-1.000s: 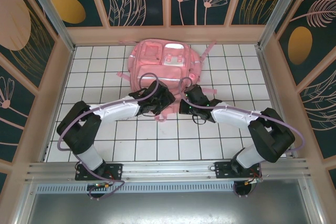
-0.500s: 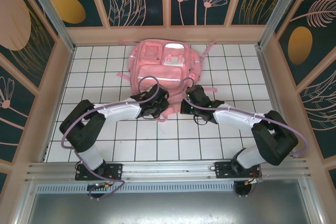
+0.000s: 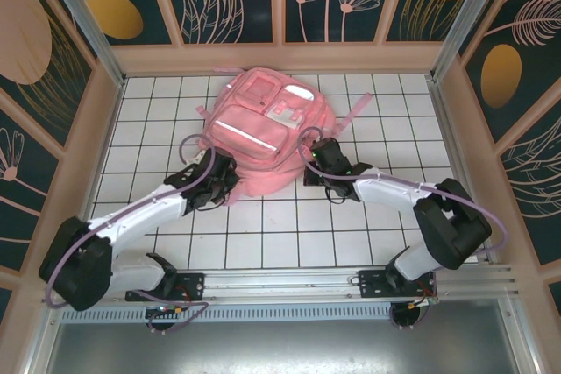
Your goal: Pack the student bag
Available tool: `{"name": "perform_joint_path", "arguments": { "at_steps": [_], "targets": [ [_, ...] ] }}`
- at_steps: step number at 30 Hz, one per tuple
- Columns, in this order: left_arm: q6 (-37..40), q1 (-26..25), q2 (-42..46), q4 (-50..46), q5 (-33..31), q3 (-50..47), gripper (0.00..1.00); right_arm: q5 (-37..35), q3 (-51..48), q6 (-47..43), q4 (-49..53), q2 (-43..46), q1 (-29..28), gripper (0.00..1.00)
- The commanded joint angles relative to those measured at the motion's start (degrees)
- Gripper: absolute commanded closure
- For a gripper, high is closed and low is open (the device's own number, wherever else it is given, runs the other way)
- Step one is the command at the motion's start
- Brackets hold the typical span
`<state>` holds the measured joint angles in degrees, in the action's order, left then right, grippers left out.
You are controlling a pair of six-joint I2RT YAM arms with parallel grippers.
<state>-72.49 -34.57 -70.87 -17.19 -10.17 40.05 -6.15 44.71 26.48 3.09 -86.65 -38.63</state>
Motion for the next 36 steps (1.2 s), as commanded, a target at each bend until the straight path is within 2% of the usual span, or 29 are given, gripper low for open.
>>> {"name": "perform_joint_path", "arguments": {
  "at_steps": [1,9,13,16,17,18,19,20,23,28,31,34,36],
  "targets": [
    [4.9,2.8,5.4,-9.9,-10.3,-0.5,1.00,-9.9,1.9,-3.1,1.8,-3.0,3.1,1.00],
    [6.7,3.8,11.5,-14.9,-12.2,0.0,1.00,-12.5,6.8,-4.3,0.1,-10.3,10.0,1.00],
    [7.5,3.8,12.0,-13.3,-9.9,0.3,1.00,-11.1,10.1,-4.4,1.0,-13.2,12.0,1.00],
    [10.0,3.8,11.6,-9.4,-5.8,0.8,1.00,-9.1,11.0,-4.6,1.2,-12.6,12.2,1.00],
    [10.5,3.8,11.1,-9.1,-5.2,1.4,1.00,-8.8,11.0,-4.6,1.3,-12.0,12.2,0.92],
    [11.1,3.8,10.5,-9.1,-4.9,2.4,0.92,-8.8,11.1,-4.5,1.5,-11.4,12.2,0.83],
    [11.6,3.8,9.9,-9.0,-4.7,3.1,0.80,-8.9,11.1,-4.6,1.9,-10.9,12.2,0.77],
    [12.2,3.8,9.2,-9.0,-4.4,4.0,0.71,-8.8,11.2,-4.5,2.3,-10.2,12.3,0.71],
    [14.1,3.8,7.3,-8.8,-4.4,6.7,0.50,-7.9,10.7,-4.5,3.2,-7.2,12.6,0.58],
    [18.5,4.2,2.8,-12.0,-10.6,14.7,0.15,-4.9,6.6,-5.6,1.0,4.0,13.3,0.30],
    [23.0,5.4,-0.6,-14.0,-14.5,20.5,0.02,-4.9,4.9,-5.3,1.1,10.5,15.3,0.18],
    [26.9,7.5,-3.1,-14.1,-18.5,24.0,0.01,-4.6,2.4,-4.9,-0.2,16.9,18.7,0.05],
    [28.7,9.6,-3.9,-12.6,-20.7,24.5,0.02,-4.1,0.6,-4.6,-1.5,20.7,21.3,0.01]
  ]
}}
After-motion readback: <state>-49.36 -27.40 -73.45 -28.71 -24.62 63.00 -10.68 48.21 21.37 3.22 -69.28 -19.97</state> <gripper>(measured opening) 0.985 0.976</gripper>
